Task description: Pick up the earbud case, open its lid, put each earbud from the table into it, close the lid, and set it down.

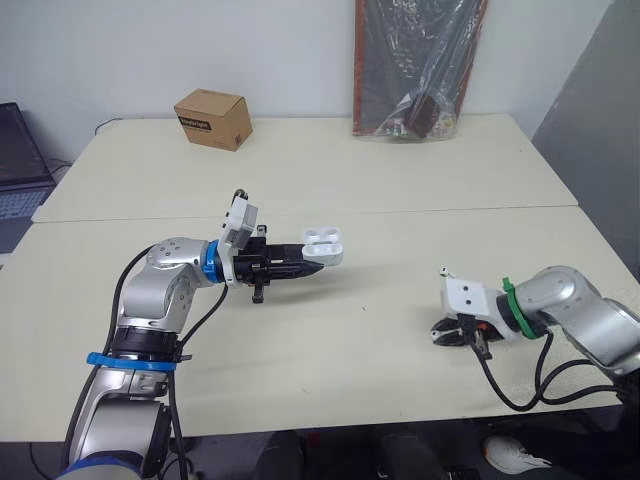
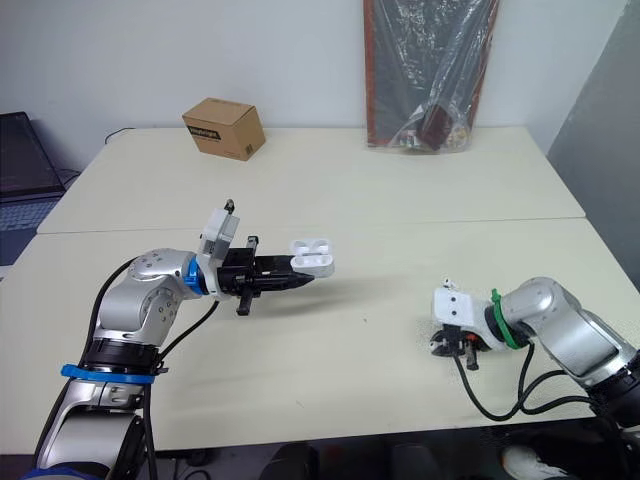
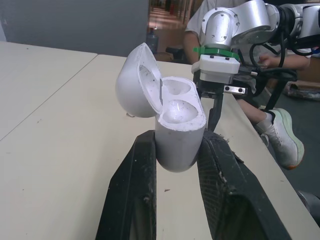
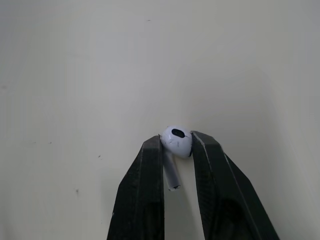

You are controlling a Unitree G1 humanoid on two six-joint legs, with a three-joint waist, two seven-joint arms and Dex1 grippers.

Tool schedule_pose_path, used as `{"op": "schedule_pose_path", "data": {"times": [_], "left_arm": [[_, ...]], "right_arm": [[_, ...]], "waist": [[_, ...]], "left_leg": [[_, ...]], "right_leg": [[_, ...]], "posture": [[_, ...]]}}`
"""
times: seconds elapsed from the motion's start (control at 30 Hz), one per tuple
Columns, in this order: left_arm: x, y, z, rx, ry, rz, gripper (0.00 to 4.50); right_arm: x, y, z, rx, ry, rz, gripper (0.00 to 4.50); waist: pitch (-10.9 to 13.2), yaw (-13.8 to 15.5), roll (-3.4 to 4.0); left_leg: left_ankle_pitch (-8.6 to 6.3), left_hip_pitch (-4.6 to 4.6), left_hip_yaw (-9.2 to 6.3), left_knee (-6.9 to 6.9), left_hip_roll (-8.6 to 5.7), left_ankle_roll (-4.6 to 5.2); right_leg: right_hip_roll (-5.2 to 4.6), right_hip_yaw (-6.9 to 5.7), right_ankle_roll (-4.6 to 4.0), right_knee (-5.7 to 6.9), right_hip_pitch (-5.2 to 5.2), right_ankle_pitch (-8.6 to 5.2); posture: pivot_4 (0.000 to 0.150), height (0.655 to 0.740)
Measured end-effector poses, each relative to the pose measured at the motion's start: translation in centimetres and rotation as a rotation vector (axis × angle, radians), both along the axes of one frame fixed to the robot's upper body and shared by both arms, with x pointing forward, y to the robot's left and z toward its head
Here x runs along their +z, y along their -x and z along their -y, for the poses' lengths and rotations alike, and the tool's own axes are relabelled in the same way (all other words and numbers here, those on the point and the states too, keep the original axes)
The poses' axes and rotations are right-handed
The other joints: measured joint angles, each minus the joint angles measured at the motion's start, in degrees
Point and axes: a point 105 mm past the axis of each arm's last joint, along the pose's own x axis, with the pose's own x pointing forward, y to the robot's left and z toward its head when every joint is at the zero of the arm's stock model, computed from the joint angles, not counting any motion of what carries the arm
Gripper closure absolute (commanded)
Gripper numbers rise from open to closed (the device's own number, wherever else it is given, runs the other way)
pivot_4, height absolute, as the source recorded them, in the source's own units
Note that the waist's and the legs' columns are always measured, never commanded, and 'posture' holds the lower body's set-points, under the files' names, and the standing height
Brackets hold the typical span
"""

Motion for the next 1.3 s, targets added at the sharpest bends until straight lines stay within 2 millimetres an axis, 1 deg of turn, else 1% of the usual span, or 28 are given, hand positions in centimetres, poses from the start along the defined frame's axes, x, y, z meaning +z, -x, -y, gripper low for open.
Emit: {"op": "schedule_pose_path", "data": {"times": [0.17, 0.3, 0.43, 0.6, 0.73, 0.9, 1.0, 1.13, 1.3], "left_arm": [[0.0, 0.1, 0.0, 0.001, -0.002, 0.001, 3.71], [-0.2, 0.1, 0.0, 0.002, -0.002, -0.002, 3.71], [-0.2, 0.1, 0.0, 0.002, -0.002, -0.001, 3.71], [-0.1, 0.1, 0.0, 0.001, -0.001, 0.008, 3.71], [-0.1, 0.1, 0.1, -0.001, 0.004, 0.01, 3.71], [-0.1, 0.2, 0.2, -0.003, 0.008, 0.009, 3.71], [-0.2, 0.2, 0.3, -0.004, 0.01, 0.008, 3.71], [-0.4, 0.2, 0.2, 0.001, 0.013, 0.0, 3.71], [-0.6, 0.4, 0.3, 0.008, 0.011, 0.003, 3.71]], "right_arm": [[0.1, -0.7, -0.1, 0.078, 0.028, 0.044, 4.01], [0.2, -1.1, 0.0, 0.096, 0.046, 0.044, 2.71], [0.4, -0.9, 0.1, 0.079, 0.074, 0.021, 1.32], [1.1, -0.4, -0.4, 0.015, 0.093, -0.035, 1.32], [2.2, -0.7, -1.0, -0.115, 0.118, -0.046, 1.32], [2.9, -0.4, -1.4, -0.298, 0.174, -0.09, 1.32], [2.8, -0.4, -1.4, -0.403, 0.201, -0.108, 1.32], [2.2, -0.2, -1.5, -0.534, 0.217, -0.148, 1.32], [1.8, -0.6, -1.6, -0.6, 0.213, -0.119, 1.32]], "waist": [[0.0, 0.1, 0.0], [0.0, 0.1, 0.0], [0.0, 0.2, 0.0], [0.0, 0.2, 0.0], [0.0, 0.2, 0.01], [0.0, 0.2, 0.01], [0.0, 0.2, 0.01], [0.0, 0.2, 0.01], [0.0, 0.2, 0.0]], "left_leg": [[0.01, 0.05, 0.01, 0.03, 0.0, -0.01], [0.01, 0.05, 0.0, 0.04, 0.0, -0.01], [0.01, 0.04, -0.02, 0.03, 0.0, -0.01], [0.01, 0.04, -0.02, 0.04, 0.0, -0.01], [0.01, 0.06, -0.03, 0.04, 0.0, -0.02], [0.01, 0.05, -0.05, 0.04, 0.0, -0.02], [0.01, 0.03, -0.05, 0.03, 0.0, -0.02], [0.01, 0.03, -0.04, 0.03, 0.0, -0.02], [0.01, 0.01, -0.05, 0.04, 0.0, -0.02]], "right_leg": [[0.0, 0.02, 0.0, 0.0, 0.07, 0.0], [-0.01, 0.02, -0.01, 0.01, 0.09, 0.01], [-0.01, 0.0, -0.01, 0.01, 0.08, 0.01], [-0.01, 0.0, -0.02, 0.03, 0.07, 0.01], [-0.01, 0.0, -0.02, 0.1, 0.06, 0.01], [-0.01, -0.01, -0.04, 0.09, 0.04, 0.0], [-0.01, -0.02, -0.05, 0.09, 0.04, -0.01], [-0.02, -0.01, -0.06, 0.1, 0.02, 0.0], [-0.02, -0.03, -0.05, 0.09, 0.02, -0.01]], "posture": [[0.15, 0.74], [0.15, 0.74], [0.15, 0.74], [0.15, 0.74], [0.15, 0.74], [0.15, 0.74], [0.15, 0.74], [0.15, 0.74], [0.15, 0.74]]}}
